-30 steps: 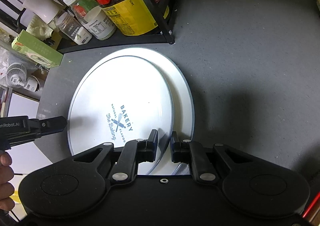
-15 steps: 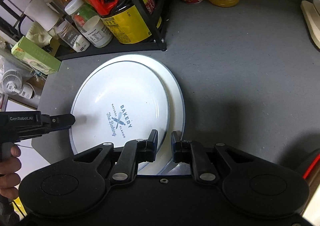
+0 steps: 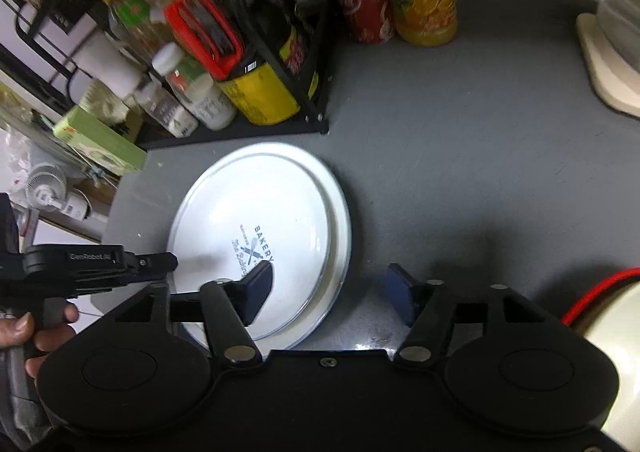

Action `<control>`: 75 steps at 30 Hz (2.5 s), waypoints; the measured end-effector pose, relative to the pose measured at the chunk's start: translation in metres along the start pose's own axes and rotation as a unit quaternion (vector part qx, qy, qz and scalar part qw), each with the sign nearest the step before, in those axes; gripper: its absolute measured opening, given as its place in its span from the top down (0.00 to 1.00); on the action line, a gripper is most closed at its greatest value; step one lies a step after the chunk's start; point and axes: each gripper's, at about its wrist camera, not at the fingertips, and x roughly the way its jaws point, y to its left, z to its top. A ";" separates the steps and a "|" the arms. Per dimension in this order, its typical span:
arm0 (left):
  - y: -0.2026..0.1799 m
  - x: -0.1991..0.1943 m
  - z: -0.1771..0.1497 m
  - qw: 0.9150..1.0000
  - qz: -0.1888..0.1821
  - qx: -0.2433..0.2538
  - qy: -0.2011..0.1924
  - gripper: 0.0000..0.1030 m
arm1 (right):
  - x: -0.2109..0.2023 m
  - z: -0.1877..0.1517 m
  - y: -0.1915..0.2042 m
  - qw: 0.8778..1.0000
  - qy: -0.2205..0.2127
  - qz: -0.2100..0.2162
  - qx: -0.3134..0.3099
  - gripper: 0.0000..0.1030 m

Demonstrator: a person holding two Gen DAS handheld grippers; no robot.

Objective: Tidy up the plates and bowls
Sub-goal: 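Open both grippers and lift them away from the plate stack, then move both grippers to the rim of the red bowl holding nested bowls, then close both grippers on the rim of the nested bowl stack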

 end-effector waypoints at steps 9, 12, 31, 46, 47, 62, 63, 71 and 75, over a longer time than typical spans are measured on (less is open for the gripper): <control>-0.046 -0.024 -0.025 0.999 0.012 0.025 -0.030 0.38 | -0.054 -0.008 -0.035 0.999 -0.042 0.007 0.010 0.06; -0.065 -0.029 -0.035 0.999 0.012 0.034 -0.034 0.36 | -0.068 -0.013 -0.047 0.998 -0.052 0.009 0.017 0.04; -0.186 -0.039 -0.115 0.992 -0.027 0.117 -0.045 0.20 | -0.156 -0.056 -0.132 0.993 -0.113 -0.012 0.033 0.00; -0.235 -0.008 -0.167 0.986 -0.050 0.154 -0.028 0.20 | -0.163 -0.101 -0.183 0.991 -0.108 -0.040 0.062 0.00; -0.238 -0.006 -0.170 0.986 -0.050 0.157 -0.027 0.20 | -0.163 -0.104 -0.186 0.991 -0.108 -0.040 0.064 0.00; -0.257 0.028 -0.193 0.984 -0.031 0.176 -0.011 0.23 | -0.138 -0.121 -0.213 0.991 -0.084 -0.036 0.097 0.00; -0.257 0.029 -0.194 0.983 -0.030 0.178 -0.012 0.23 | -0.135 -0.122 -0.214 0.991 -0.083 -0.035 0.100 0.00; -0.262 0.044 -0.201 0.981 -0.007 0.192 -0.006 0.30 | -0.116 -0.125 -0.220 0.991 -0.072 -0.038 0.106 0.06; -0.263 0.051 -0.203 0.982 -0.001 0.191 0.003 0.40 | -0.103 -0.126 -0.222 0.991 -0.056 -0.033 0.115 0.19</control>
